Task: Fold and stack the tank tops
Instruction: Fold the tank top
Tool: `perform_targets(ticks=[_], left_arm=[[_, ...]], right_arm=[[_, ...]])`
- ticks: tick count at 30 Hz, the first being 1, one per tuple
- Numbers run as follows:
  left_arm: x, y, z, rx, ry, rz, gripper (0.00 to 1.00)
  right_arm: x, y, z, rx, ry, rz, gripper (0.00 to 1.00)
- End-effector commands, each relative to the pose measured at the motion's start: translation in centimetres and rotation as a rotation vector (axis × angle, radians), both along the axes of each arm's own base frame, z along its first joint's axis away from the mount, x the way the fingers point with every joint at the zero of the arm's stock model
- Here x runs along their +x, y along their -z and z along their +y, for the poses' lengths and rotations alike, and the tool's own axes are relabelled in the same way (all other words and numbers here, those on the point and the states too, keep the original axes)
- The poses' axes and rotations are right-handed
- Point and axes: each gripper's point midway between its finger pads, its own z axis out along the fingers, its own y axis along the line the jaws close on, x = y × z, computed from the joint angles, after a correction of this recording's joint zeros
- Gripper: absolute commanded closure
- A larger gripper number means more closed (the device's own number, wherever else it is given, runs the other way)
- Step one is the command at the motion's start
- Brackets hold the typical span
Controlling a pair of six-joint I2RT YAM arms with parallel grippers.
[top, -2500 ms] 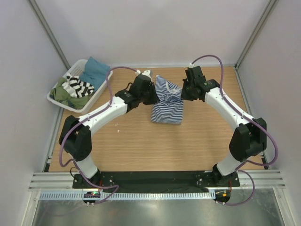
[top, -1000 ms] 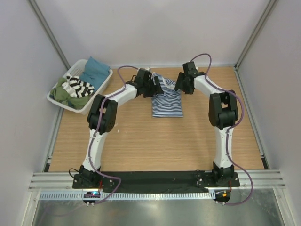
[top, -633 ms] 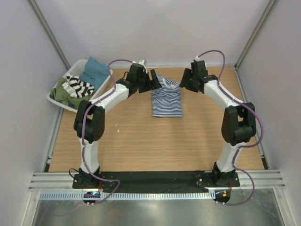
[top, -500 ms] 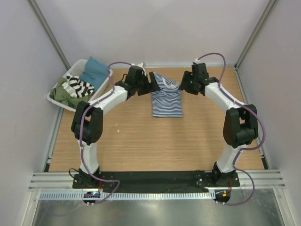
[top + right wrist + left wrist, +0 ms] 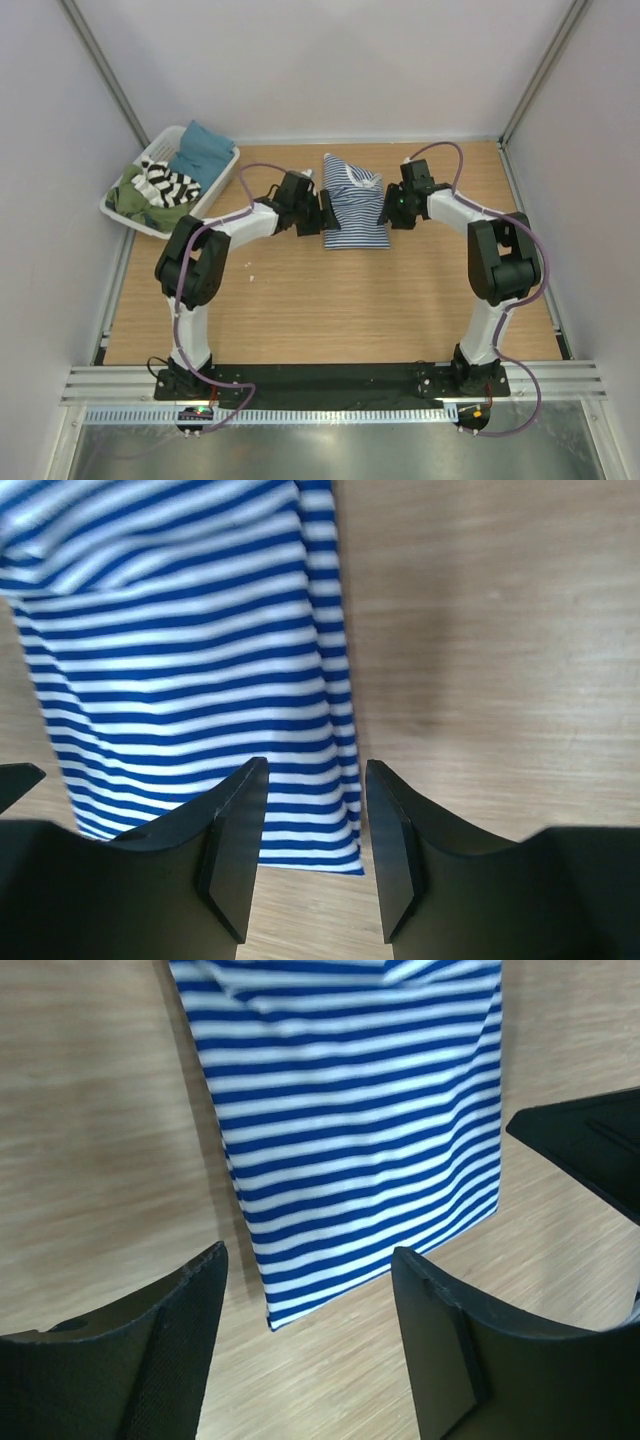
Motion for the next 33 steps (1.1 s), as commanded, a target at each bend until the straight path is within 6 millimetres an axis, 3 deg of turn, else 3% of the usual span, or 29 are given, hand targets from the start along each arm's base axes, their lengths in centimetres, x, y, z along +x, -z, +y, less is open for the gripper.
perform_targets(ticks=[1,6,9,11,13,14,16,22,23,24,25,26,29,32,33], left_arm=[[-1.3,-0.3,-1.4,-0.040,0.023,-0.006,0.34],[-3.3,0.9,-1.7,-0.040,0.028,0.008,0.42],[-4.3,1.2,-2.3,-0.041,0.047,0.016,0.52],[-5.1,1.7,-2.1,-0.030,0.052,0.027,0.65],[-6.0,1.6,-1.5,-0.026,0.048,0.017,0.79],[-6.3,1.5,-1.3,-0.026,0.046,0.011,0.81],[-6.9,0.8,-0.7,-0.023,0.038,-0.012,0.88],[-11.3,2.3,0.9,0.013,0.047,0.013,0.96],[-11.9,1.8,0.9,0.010,0.047,-0.005,0.96],[-13.4,2.7,0.8,0.028,0.056,0.005,0.96],[-14.0,2.8,0.9,0.032,0.055,0.003,0.96],[-14.8,2.8,0.6,0.040,0.061,-0.007,0.94],[-16.8,3.2,0.6,0.045,0.059,-0.007,0.92],[-18.9,4.7,2.0,0.085,0.035,0.001,0.92],[-19.2,4.2,2.1,0.074,0.029,-0.014,0.92]], right_arm=[[-1.0,-0.6,0.2,0.008,-0.006,-0.022,0.50],[-3.7,1.0,0.7,0.025,-0.030,0.026,0.56],[-5.1,1.8,1.0,0.021,-0.044,0.051,0.62],[-6.1,1.9,1.2,0.034,-0.049,0.054,0.81],[-6.7,1.7,1.3,0.051,-0.048,0.046,0.92],[-7.6,2.1,1.2,0.052,-0.050,0.062,0.94],[-8.4,1.1,1.0,0.059,-0.050,0.044,0.99],[-12.6,-0.5,0.5,0.057,-0.061,0.036,0.98],[-13.6,-0.2,0.4,0.050,-0.063,0.052,0.96],[-14.1,-0.3,0.4,0.040,-0.063,0.048,0.94],[-15.3,-0.6,0.6,0.035,-0.075,0.048,0.87],[-15.8,-0.8,0.8,0.030,-0.078,0.041,0.82],[-17.2,-2.0,1.3,0.028,-0.082,0.007,0.80],[-18.4,-3.4,1.8,0.036,-0.088,-0.027,0.80],[-18.7,-3.6,1.9,0.037,-0.090,-0.036,0.80]])
